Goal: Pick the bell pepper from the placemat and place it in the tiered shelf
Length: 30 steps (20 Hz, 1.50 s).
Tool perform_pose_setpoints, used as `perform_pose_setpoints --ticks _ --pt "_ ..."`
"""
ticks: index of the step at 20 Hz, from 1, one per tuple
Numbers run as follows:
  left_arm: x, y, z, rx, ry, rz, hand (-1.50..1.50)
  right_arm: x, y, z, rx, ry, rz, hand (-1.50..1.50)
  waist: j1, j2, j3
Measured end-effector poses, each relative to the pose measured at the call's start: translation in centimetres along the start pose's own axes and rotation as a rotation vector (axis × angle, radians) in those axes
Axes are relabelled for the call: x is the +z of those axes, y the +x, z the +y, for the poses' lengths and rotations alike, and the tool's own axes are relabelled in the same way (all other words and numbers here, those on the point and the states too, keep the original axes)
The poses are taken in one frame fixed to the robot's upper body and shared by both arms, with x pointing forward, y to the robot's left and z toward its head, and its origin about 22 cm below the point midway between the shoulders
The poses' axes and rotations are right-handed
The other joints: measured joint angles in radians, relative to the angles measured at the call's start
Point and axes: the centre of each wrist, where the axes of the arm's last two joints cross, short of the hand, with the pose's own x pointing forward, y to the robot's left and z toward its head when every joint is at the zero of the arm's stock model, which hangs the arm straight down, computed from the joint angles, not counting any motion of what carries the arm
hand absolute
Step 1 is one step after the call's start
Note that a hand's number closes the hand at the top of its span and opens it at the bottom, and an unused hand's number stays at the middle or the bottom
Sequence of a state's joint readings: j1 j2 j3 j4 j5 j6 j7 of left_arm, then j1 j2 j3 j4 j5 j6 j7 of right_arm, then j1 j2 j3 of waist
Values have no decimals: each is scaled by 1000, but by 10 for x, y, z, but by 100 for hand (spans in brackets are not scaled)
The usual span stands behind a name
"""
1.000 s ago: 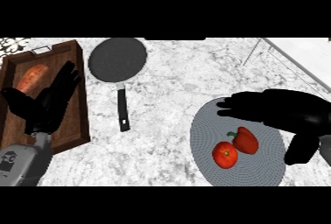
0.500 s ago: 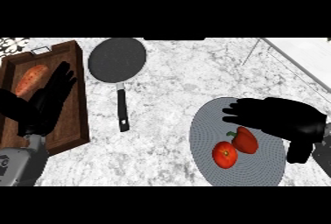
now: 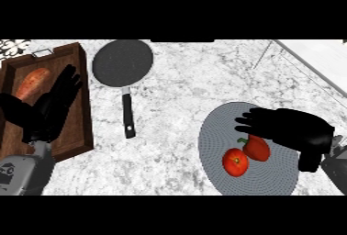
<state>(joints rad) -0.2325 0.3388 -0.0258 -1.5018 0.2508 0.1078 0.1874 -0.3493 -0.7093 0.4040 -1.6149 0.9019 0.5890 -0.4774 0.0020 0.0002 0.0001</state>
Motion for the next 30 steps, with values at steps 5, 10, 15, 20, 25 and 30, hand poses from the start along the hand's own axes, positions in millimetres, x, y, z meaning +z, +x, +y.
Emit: perform_pose_setpoints --ticks 5,10,15,20,25,30 --pt "-2 1 -6 -7 3 -7 0 -10 2 15 -19 -8 1 -150 -1 0 0" --pt "4 -3 -4 -11 -1 -2 0 -22 -5 26 -28 -3 6 -150 1 0 0" --pt "-6 1 -3 -8 2 0 0 -31 -8 33 -34 11 11 -150 -1 0 0" --pt "-5 -3 -4 -8 -2 -2 0 -52 -7 47 -45 41 6 -150 1 0 0" --pt "-7 -3 -1 -2 -1 0 0 -60 -9 61 -36 68 3 150 0 -3 -3" --pt "-8 4 -2 -2 -2 0 0 -69 -12 64 33 1 -59 150 2 -10 -10"
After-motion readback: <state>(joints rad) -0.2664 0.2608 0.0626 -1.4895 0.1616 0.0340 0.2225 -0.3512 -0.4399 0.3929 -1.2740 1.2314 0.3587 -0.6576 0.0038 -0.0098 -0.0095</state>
